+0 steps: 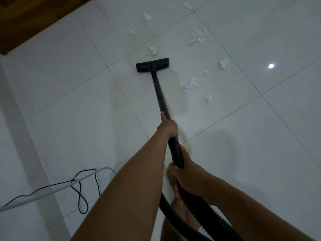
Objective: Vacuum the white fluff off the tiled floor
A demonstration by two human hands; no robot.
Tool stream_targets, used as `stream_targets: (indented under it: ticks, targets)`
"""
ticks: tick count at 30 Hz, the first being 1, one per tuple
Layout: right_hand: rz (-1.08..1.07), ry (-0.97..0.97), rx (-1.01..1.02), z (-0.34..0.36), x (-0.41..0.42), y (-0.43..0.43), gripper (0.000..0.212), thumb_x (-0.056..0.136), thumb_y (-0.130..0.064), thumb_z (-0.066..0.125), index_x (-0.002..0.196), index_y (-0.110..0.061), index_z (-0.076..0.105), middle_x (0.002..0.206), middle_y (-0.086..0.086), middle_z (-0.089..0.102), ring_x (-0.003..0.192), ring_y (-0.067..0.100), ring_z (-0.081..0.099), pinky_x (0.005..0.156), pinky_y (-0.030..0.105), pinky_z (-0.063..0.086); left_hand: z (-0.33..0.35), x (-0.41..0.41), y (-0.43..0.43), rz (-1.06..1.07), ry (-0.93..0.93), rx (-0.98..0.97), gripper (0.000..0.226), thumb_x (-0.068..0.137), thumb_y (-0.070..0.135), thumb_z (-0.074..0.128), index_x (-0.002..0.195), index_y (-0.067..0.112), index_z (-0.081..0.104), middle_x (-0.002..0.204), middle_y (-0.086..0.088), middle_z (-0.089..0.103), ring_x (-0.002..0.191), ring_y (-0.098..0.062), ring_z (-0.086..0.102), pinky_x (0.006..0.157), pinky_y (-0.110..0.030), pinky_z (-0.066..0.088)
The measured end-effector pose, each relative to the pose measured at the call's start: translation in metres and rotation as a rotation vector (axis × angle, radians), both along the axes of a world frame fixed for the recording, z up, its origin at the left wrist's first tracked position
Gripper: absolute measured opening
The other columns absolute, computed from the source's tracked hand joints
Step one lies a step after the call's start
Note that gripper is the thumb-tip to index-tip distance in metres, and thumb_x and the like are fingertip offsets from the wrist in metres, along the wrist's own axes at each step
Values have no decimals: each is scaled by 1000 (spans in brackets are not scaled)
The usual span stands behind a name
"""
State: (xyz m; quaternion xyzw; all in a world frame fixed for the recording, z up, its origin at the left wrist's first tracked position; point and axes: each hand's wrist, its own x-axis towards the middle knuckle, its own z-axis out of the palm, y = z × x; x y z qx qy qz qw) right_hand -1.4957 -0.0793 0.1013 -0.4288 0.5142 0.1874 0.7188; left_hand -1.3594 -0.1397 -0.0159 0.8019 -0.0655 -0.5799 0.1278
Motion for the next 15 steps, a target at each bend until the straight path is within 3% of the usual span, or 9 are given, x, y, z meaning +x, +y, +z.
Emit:
stream_targets:
  ticks: [8,15]
  targets:
    - [-15,-5,31,-12,29,-43,76,106,-19,45,153,-58,0,83,18,64,42,14,60,47,26,54,-8,31,-43,3,-31,-29,76,104,19,33,154,42,-18,116,-20,64,81,-26,65,92,-44,58]
    - [-37,-7,60,-25,50,-72,75,106,-19,47,150,-62,3,83,20,62,43,16,60,48,30,56,-16,53,-74,-38,-58,-27,80,103,14,36,155,39,-20,120,-22,64,90,-28,68,93,-43,57]
